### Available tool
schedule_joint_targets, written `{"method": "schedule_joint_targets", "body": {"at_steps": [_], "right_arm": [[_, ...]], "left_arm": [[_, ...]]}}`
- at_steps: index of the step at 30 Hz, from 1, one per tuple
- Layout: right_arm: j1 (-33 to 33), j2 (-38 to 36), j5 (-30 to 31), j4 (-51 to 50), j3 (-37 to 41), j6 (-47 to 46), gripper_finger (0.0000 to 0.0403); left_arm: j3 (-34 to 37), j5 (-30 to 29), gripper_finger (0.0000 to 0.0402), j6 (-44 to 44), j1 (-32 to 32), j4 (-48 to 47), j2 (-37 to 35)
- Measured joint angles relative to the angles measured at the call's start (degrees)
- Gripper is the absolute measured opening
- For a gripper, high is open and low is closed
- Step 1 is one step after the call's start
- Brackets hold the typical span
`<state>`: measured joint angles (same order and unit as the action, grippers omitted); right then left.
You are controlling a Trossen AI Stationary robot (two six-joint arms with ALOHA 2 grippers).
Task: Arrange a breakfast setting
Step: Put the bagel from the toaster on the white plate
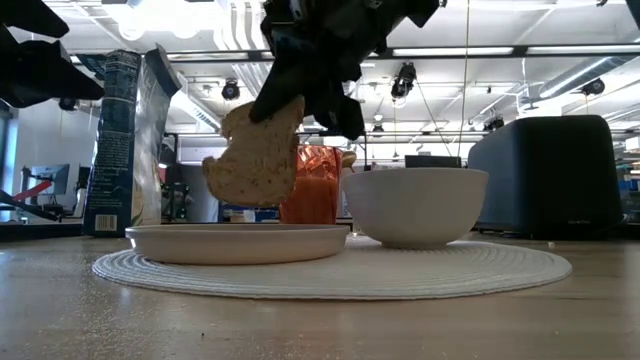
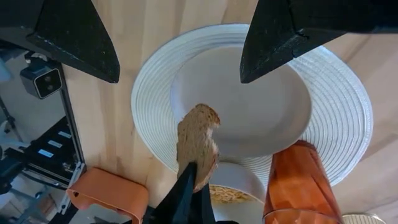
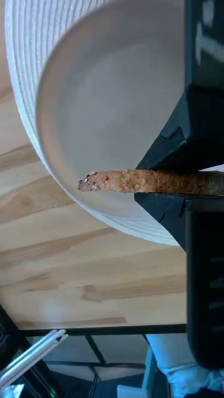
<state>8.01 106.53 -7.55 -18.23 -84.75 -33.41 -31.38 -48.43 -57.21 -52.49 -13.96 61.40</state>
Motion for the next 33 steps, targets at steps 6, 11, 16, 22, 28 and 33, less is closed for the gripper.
{"method": "schedule_joint_targets", "body": {"at_steps": [6, 11, 16, 22, 28, 33], "right_arm": [[0.0, 0.4, 0.0, 1.1, 0.0, 0.0, 0.0034], [0.3, 0.5, -0.1, 1.0, 0.0, 0.1, 0.0034], [0.7, 0.5, -0.2, 1.0, 0.0, 0.4, 0.0034], [0.8, 0.5, -0.4, 1.0, 0.0, 0.5, 0.0034], [0.7, 0.5, 0.0, 1.0, 0.0, 0.9, 0.0034], [0.6, 0.5, 0.0, 0.9, 0.0, 1.0, 0.0034]], "left_arm": [[0.0, 0.0, 0.0316, 1.2, 0.0, 1.4, 0.8], [0.0, 0.0, 0.0316, 1.2, 0.0, 2.1, 1.2], [0.0, 0.0, 0.0316, 1.2, 0.0, 2.2, 1.2], [0.0, 0.0, 0.0316, 1.2, 0.0, 2.2, 1.2], [0.0, 0.0, 0.0316, 1.3, 0.0, 2.3, 1.2], [0.0, -0.1, 0.0316, 1.5, 0.0, 2.3, 1.2]]}}
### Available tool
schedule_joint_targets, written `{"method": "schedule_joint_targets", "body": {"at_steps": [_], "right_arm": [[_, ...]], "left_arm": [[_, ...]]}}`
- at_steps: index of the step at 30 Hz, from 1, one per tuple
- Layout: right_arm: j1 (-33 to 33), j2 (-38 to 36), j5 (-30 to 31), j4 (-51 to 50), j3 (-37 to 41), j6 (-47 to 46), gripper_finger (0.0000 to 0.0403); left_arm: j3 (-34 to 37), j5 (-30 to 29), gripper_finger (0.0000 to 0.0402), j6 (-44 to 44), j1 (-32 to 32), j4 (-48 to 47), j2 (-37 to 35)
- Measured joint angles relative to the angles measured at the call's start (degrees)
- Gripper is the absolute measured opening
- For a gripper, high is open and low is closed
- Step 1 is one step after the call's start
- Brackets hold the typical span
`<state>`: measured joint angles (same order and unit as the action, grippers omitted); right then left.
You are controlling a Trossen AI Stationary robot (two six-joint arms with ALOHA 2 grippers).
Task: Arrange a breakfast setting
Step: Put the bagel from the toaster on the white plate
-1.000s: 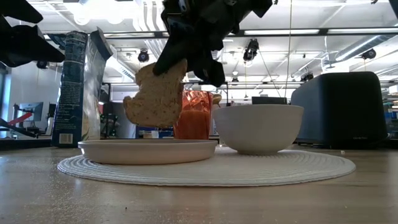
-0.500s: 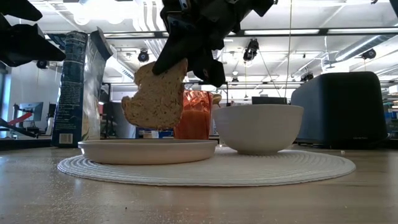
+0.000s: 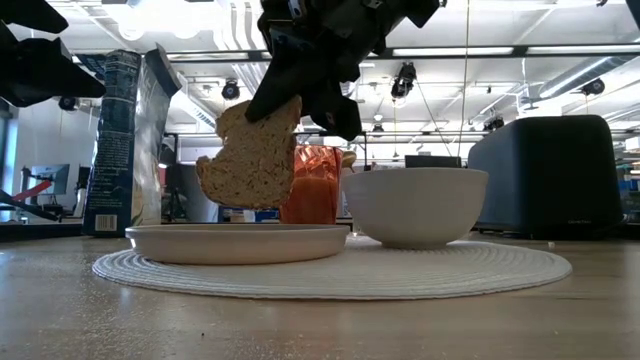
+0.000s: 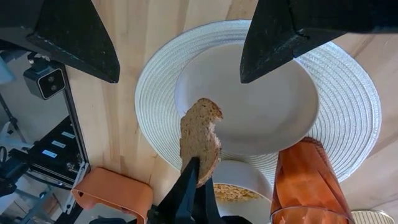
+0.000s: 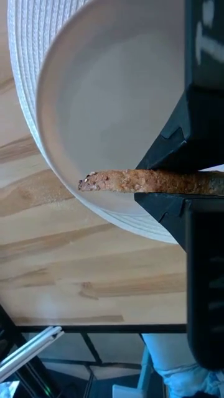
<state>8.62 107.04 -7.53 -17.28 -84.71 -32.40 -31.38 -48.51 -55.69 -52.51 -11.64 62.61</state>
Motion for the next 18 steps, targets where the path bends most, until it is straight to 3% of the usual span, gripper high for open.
{"method": "schedule_joint_targets", "body": {"at_steps": [10, 18], "right_arm": [[0.0, 0.0, -0.4, 0.0, 0.0, 0.0, 0.002], [0.0, 0.0, -0.2, 0.0, 0.0, 0.1, 0.0102]], "left_arm": [[0.0, -0.1, 0.0316, 0.0, 0.0, -0.1, 0.0], [0.0, -0.1, 0.0316, 0.0, 0.0, -0.1, 0.0]]}}
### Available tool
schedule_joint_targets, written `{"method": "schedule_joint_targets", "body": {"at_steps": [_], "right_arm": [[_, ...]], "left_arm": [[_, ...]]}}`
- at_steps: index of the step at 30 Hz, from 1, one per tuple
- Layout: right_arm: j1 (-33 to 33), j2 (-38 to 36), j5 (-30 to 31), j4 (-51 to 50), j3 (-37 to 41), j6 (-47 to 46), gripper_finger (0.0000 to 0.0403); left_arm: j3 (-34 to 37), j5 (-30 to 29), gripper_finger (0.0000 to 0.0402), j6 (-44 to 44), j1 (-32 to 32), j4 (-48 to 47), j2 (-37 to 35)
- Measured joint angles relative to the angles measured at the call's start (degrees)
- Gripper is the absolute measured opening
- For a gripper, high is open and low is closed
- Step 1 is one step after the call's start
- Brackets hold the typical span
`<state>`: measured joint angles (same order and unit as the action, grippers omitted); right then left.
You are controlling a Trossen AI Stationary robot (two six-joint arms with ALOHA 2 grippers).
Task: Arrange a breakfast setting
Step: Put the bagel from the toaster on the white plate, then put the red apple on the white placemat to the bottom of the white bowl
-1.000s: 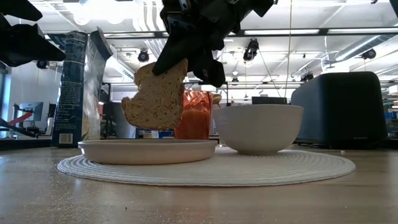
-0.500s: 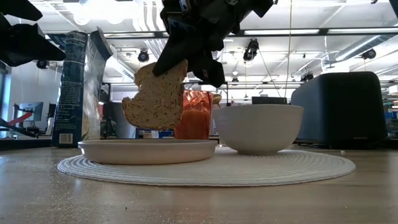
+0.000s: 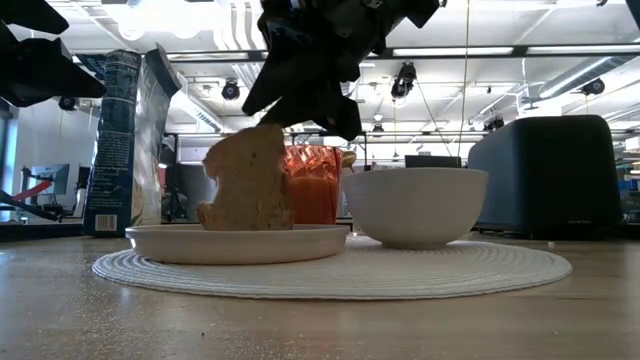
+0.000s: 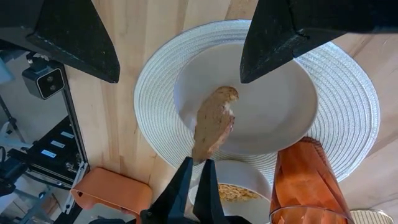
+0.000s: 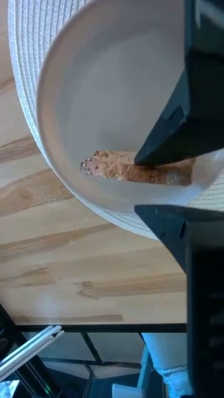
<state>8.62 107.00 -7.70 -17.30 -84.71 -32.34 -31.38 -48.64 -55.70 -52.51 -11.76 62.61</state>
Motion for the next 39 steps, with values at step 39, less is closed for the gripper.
{"method": "schedule_joint_targets", "body": {"at_steps": [39], "right_arm": [[9.2, -7.0, 2.7, -72.6, -15.4, -34.4, 0.015]], "left_arm": [[1.3, -14.4, 0.0316, 2.6, 0.0, -0.6, 0.0]]}}
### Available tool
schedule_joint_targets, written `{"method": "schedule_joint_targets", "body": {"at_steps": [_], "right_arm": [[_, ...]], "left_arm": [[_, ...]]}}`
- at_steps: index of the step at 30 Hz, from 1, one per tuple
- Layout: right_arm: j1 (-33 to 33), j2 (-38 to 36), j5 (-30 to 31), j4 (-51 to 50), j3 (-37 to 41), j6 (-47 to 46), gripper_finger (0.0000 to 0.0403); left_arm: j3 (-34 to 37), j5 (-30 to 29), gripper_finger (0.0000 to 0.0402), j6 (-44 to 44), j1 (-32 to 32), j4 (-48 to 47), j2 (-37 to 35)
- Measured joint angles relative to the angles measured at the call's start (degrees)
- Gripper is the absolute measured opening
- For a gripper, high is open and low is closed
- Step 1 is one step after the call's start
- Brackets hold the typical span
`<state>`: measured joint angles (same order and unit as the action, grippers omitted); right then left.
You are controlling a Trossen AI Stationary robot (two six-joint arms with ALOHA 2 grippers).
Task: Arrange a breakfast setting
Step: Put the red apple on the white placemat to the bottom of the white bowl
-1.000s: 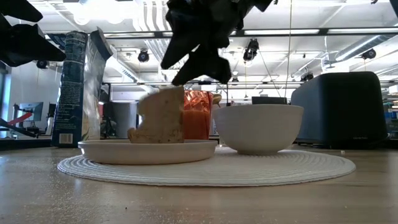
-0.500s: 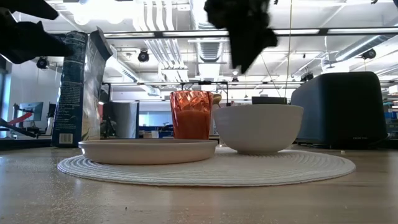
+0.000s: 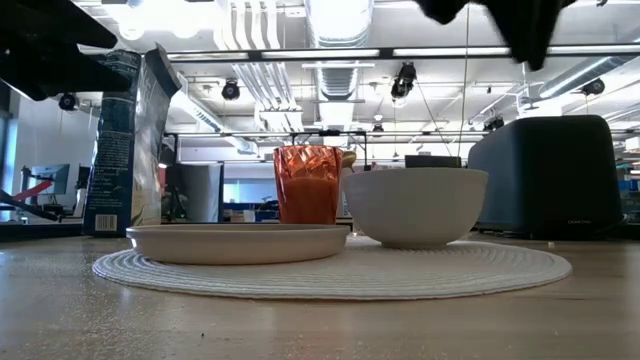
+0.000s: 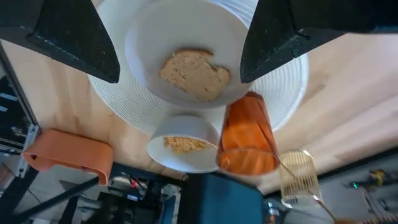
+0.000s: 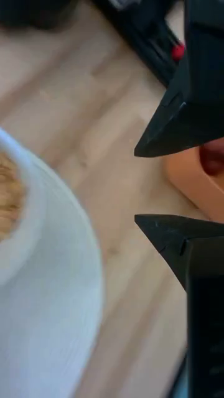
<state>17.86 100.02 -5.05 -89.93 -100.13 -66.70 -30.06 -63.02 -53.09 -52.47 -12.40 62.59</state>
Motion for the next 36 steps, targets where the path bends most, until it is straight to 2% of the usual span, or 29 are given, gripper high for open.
{"method": "schedule_joint_targets", "body": {"at_steps": [4, 10, 17, 23, 27, 33, 36], "right_arm": [[2.3, -0.6, -6.1, 0.0, 0.2, -2.4, 0.0172], [6.8, -0.6, -9.9, 0.0, 1.6, -2.8, 0.0223], [15.9, -0.6, -14.8, -0.1, 8.3, -1.3, 0.0271], [24.6, -1.5, -13.6, 0.2, 12.2, -2.8, 0.0273], [29.7, -5.1, -14.9, 2.1, 18.0, -7.2, 0.027], [34.9, -14.1, -13.9, 18.5, 31.3, -18.3, 0.0266], [36.7, -17.4, -13.4, 21.8, 37.4, -20.1, 0.026]], "left_arm": [[0.0, -2.1, 0.0316, 1.4, 0.0, 0.2, 0.5], [0.0, -2.7, 0.0316, 1.6, 0.1, 0.0, -0.6], [0.0, -0.7, 0.0316, 5.6, 0.0, -0.1, -2.3], [-1.8, 1.0, 0.0316, 11.4, 0.0, -0.1, -2.6], [-4.0, 1.0, 0.0316, 14.4, 0.0, 0.0, -2.6], [-6.6, 1.0, 0.0316, 17.2, 0.0, -0.1, -2.6], [-7.3, 1.1, 0.0316, 18.1, 0.0, -0.2, -2.6]]}}
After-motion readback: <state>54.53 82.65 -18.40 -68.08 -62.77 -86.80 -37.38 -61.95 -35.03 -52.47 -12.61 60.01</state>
